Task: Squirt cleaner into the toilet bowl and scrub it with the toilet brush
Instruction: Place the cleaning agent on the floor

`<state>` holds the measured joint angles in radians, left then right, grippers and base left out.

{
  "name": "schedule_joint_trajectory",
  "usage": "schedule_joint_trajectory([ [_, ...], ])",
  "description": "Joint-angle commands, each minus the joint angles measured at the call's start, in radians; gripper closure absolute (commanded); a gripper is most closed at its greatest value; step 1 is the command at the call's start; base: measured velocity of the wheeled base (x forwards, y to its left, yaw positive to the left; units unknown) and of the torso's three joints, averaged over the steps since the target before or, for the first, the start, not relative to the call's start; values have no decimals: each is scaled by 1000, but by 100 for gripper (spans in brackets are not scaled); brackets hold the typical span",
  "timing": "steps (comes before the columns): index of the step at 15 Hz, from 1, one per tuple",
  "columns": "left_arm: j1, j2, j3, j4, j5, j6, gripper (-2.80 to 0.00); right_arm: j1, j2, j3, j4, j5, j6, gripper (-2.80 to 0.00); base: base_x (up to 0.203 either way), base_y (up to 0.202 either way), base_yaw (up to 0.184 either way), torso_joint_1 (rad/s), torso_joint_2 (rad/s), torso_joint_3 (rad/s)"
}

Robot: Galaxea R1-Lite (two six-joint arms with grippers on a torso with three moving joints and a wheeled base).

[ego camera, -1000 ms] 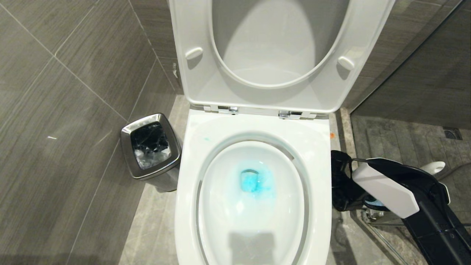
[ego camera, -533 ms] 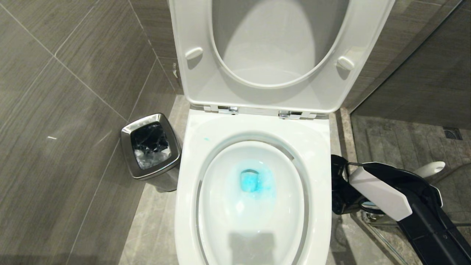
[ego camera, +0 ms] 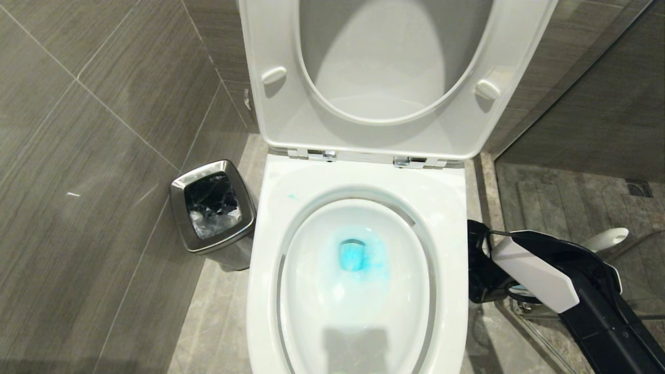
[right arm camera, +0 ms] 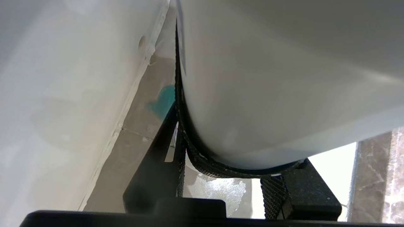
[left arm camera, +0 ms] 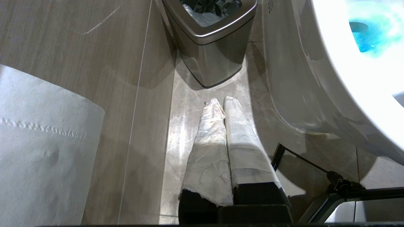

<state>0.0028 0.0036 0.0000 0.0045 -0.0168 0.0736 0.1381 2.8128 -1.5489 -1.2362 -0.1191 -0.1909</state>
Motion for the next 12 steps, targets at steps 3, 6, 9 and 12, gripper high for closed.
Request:
schedule_joint_trajectory([
  [3,-1,-1,0,0,0,0,0,0,2,0,-8,-1,-1,0,0,0,0,0,0,0],
  [6,-1,-1,0,0,0,0,0,0,1,0,-8,-1,-1,0,0,0,0,0,0,0],
  [9,-1,-1,0,0,0,0,0,0,1,0,-6,-2,-6,0,0,0,0,0,0,0],
  [12,0,-1,2,0,0,0,0,0,-2,1,9,-2,-22,-280,0,0,0,0,0,0],
])
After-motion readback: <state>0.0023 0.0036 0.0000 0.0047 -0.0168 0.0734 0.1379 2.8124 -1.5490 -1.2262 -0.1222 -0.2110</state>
